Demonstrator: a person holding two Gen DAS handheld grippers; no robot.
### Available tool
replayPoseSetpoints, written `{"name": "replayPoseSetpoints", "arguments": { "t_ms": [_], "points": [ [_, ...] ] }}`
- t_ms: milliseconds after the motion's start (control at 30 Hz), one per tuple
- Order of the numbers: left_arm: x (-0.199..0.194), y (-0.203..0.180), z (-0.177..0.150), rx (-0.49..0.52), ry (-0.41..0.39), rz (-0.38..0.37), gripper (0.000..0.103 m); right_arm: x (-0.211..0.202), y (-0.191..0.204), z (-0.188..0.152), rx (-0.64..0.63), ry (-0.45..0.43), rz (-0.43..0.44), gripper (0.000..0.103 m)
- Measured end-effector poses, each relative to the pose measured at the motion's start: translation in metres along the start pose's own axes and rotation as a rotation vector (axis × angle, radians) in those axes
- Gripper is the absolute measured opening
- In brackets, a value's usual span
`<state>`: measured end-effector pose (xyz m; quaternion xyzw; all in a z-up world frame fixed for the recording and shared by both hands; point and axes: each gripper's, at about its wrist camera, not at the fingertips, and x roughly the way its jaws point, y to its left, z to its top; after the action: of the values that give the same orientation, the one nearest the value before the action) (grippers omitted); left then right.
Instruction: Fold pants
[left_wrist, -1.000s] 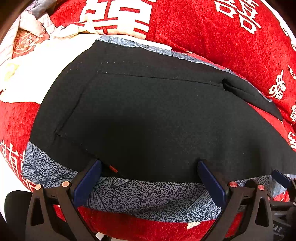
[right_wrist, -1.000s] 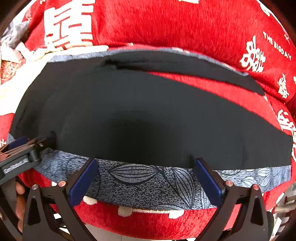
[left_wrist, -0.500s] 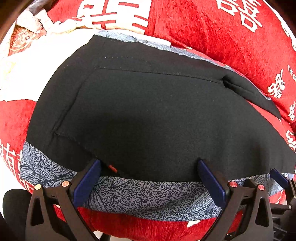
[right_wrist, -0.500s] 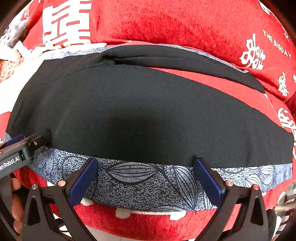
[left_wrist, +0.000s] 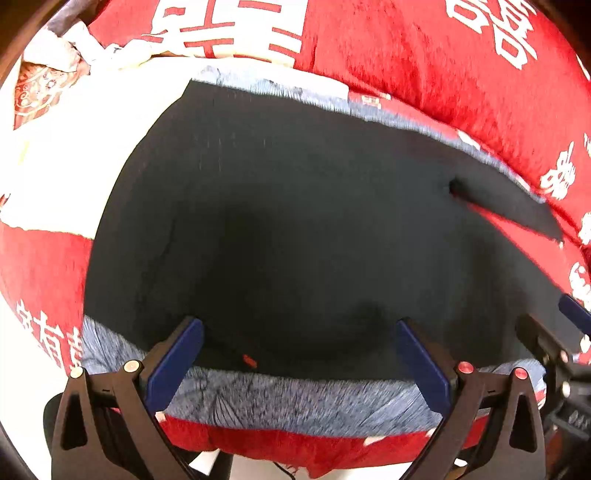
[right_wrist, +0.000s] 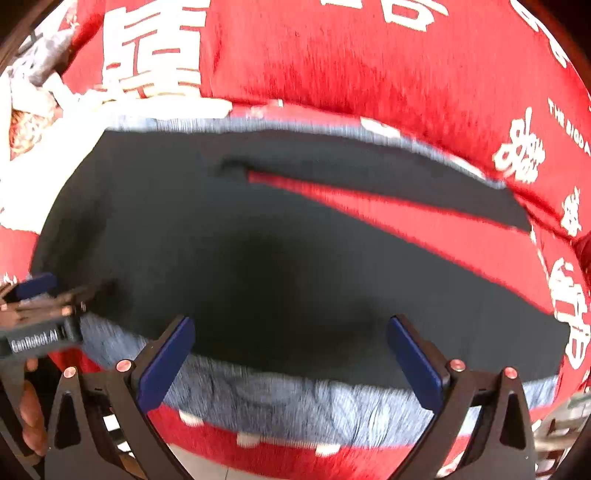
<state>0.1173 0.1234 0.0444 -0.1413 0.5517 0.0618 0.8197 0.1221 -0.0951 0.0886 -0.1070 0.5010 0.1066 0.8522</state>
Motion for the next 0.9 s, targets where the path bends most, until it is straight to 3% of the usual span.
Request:
{"name": "replayPoseSetpoints", "arguments": {
  "t_ms": [200, 333, 400, 500, 633, 667, 733, 800, 900],
  "points": [
    [0.0, 0.009, 0.05, -0.017, -0.013, 0.052, 0.103, 0.024, -0.002, 0.075, 0.057, -0.015, 0.002, 0.103],
    [0.011, 0.01, 0.079, -0.015, -0.01, 0.078, 0.103, 0.058, 0.009, 0.114, 0.009, 0.0, 0.03, 0.103],
    [0.023, 0.011, 0.088, -0.013, 0.008, 0.086, 0.103, 0.084, 0.02, 0.125, -0.039, 0.035, 0.017, 0.103],
    [0.045, 0.016, 0.096, -0.019, 0.056, 0.11, 0.103, 0.117, 0.012, 0.126, -0.058, 0.125, 0.064, 0.103],
    [0.062, 0.023, 0.095, -0.004, 0.082, 0.125, 0.103, 0.122, -0.03, 0.123, 0.01, 0.116, 0.157, 0.103],
    [0.061, 0.021, 0.096, 0.012, 0.079, 0.137, 0.103, 0.123, -0.038, 0.124, 0.025, 0.12, 0.132, 0.103],
    [0.058, 0.017, 0.098, 0.023, 0.074, 0.156, 0.103, 0.125, -0.061, 0.126, 0.049, 0.142, 0.003, 0.103],
    [0.048, 0.016, 0.103, -0.001, 0.04, 0.112, 0.103, 0.115, -0.073, 0.133, 0.072, 0.098, -0.004, 0.103],
    [0.045, 0.009, 0.115, 0.011, 0.026, 0.074, 0.103, 0.102, -0.057, 0.156, -0.023, 0.016, 0.103, 0.103]
  ]
}}
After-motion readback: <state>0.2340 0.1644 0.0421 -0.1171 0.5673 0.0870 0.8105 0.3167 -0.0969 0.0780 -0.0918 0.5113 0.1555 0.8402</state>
